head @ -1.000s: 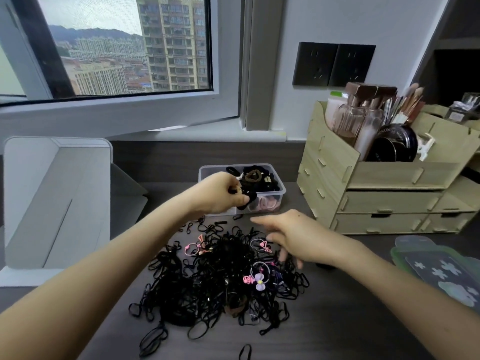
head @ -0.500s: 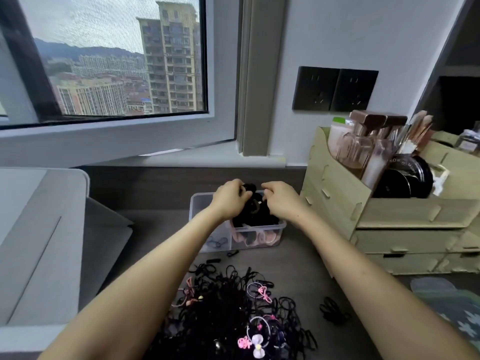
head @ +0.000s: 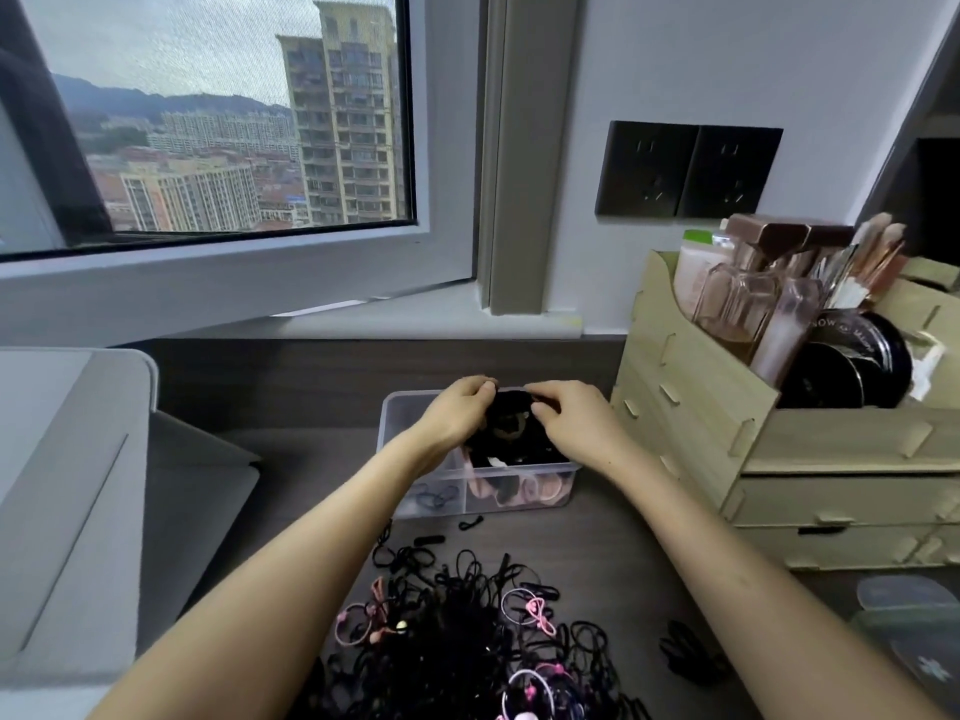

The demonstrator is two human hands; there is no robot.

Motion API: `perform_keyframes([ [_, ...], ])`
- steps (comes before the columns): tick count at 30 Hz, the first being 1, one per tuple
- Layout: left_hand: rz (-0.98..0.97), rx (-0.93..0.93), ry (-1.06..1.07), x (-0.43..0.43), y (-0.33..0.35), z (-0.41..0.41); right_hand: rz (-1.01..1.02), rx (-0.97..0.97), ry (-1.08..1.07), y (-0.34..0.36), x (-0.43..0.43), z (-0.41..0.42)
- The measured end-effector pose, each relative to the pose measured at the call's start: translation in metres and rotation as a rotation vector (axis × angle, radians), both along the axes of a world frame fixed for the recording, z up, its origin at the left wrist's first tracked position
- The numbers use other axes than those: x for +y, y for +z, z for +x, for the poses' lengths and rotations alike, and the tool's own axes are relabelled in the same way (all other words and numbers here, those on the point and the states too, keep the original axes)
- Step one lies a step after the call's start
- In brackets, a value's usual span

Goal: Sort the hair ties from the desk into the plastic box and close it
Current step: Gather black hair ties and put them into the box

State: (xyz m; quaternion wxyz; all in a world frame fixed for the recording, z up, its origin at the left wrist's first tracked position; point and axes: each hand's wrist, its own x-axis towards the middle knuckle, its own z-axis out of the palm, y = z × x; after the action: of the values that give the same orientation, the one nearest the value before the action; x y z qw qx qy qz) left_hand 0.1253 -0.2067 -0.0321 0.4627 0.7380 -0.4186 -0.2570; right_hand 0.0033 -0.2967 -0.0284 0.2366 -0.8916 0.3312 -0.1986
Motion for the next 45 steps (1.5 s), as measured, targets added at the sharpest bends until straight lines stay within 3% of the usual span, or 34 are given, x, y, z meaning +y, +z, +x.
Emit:
perform_keyframes([
  [4, -0.009, -0.071, 0.022, -0.004, -0.002, 0.001, -0.11, -0.074, 0.055, -0.003, 0.006, -0.001],
  [12, -0.123, 0.033, -0.014, -0.01, 0.002, 0.001, -0.248, 0.26, 0.045, -0.013, 0.0, 0.006],
  [16, -0.241, 0.057, 0.206, -0.002, 0.007, 0.015, -0.198, 0.221, 0.061, -0.009, 0.001, 0.001],
  [18, -0.156, -0.045, 0.341, 0.004, 0.004, 0.025, -0.185, 0.17, 0.067, -0.01, 0.0, -0.001],
  [20, -0.037, -0.144, 0.334, 0.01, 0.002, 0.023, -0.169, 0.121, 0.055, -0.013, -0.002, -0.002],
  [26, 0.002, -0.27, 0.071, 0.008, -0.001, 0.001, -0.231, 0.146, -0.016, -0.017, -0.009, 0.008],
  [32, 0.349, -0.409, -0.217, -0.005, -0.015, -0.003, -0.21, 0.349, 0.02, -0.017, -0.005, 0.014],
  [36, 0.488, -0.516, -0.252, -0.006, -0.015, -0.009, -0.153, 0.408, 0.043, -0.014, -0.006, 0.014],
  [38, 0.445, -0.448, -0.297, -0.003, -0.011, -0.009, -0.073, 0.323, 0.05, -0.013, -0.007, 0.011],
  [41, 0.246, -0.089, -0.325, 0.008, 0.003, -0.009, -0.024, 0.169, 0.054, -0.012, -0.006, 0.006],
  [45, 0.158, 0.019, -0.352, 0.015, 0.014, -0.015, -0.068, 0.399, 0.135, -0.015, -0.004, 0.01],
])
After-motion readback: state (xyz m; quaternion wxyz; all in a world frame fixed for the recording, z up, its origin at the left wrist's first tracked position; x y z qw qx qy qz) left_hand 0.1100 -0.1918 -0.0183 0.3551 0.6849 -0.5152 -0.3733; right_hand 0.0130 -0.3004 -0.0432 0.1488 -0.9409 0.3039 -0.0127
